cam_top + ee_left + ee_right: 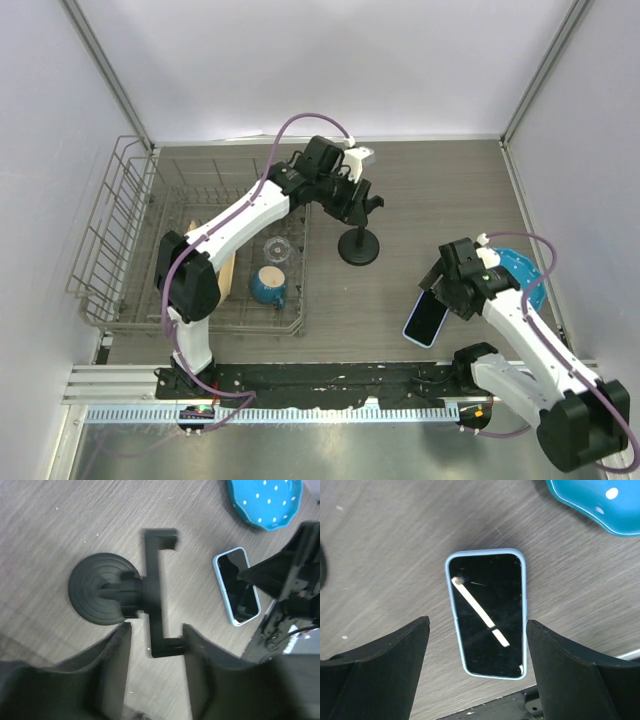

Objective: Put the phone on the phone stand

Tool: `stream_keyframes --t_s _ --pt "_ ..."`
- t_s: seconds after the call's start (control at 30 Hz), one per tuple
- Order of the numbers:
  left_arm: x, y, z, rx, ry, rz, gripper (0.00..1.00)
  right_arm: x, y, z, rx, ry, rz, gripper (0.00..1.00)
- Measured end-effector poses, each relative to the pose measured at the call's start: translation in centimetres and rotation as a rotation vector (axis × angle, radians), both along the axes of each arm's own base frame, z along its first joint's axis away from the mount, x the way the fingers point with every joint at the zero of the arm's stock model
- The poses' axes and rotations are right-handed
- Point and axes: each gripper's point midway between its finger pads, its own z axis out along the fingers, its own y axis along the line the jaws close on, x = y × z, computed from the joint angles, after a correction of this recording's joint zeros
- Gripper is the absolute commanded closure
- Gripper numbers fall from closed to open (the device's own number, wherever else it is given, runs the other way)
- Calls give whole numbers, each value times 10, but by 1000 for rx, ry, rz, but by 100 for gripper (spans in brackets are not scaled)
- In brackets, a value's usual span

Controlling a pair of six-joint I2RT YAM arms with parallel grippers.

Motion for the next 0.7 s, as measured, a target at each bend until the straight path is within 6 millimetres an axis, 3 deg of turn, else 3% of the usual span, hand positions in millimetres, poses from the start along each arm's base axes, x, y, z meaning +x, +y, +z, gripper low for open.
stream_keyframes --t_s 0.03,0.43,0.7 --pt "0 0 0 -1 -1 -3 0 -2 -1 -5 -14 35 4 11" --pt "-1 -5 26 -69 23 41 0 -14 10 -44 -43 287 161 7" --pt "-18 -3 69 -80 -127 34 0 -10 10 -54 -61 308 159 11"
